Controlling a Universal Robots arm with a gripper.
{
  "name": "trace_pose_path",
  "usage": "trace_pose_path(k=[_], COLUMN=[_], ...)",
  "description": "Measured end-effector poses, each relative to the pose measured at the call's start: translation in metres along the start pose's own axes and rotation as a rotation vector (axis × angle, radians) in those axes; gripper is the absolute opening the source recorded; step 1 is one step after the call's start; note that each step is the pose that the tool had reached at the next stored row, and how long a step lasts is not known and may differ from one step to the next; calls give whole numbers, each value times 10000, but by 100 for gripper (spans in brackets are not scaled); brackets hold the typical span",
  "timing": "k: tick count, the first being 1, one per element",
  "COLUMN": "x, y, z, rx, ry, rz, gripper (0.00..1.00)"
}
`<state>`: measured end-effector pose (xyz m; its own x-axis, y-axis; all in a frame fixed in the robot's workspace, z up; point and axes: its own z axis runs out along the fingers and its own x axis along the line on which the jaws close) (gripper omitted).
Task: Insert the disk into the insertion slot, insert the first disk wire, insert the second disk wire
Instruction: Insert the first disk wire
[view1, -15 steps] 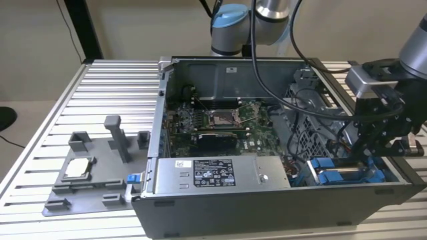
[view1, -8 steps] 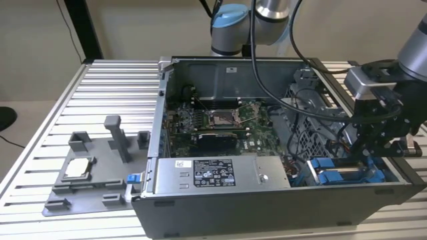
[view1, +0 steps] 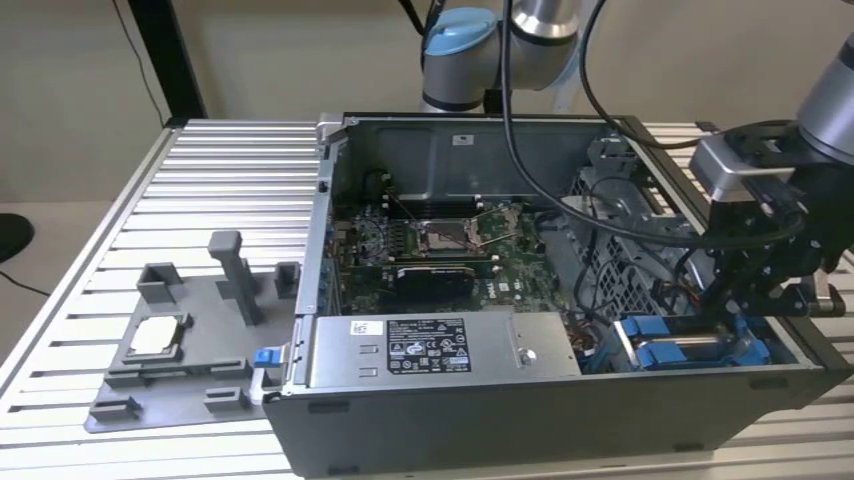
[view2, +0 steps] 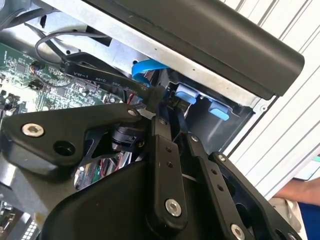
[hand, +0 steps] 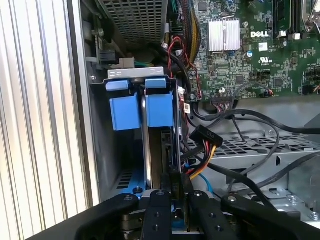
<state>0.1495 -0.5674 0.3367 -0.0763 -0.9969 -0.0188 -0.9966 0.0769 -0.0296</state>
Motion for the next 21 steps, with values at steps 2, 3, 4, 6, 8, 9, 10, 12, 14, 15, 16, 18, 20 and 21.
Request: trace_pose_path(k=[2, 3, 4, 6, 8, 9, 10, 12, 14, 15, 16, 18, 20, 21], x=[4, 4, 5, 5, 6, 6, 5, 6, 6, 6, 6, 6, 7, 6], y=[-1, -2, -1, -1, -2, -1, -1, -1, -1, 0, 0, 0, 0, 0], z=[0, -1, -2, -2, 0, 3, 7, 21, 34, 40, 46, 52, 55, 56], rx=[-17, -27, -35, -38, -38, -38, -39, -39, -39, -38, -38, -38, -39, -39], ry=[2, 4, 6, 6, 8, 7, 7, 4, 9, 10, 11, 10, 8, 6], rz=[-1, -2, -1, -1, -1, -1, -1, -1, -2, -1, -1, -1, -1, -1], gripper=[0, 0, 0, 0, 0, 0, 0, 0, 0, 0, 0, 0, 0, 0])
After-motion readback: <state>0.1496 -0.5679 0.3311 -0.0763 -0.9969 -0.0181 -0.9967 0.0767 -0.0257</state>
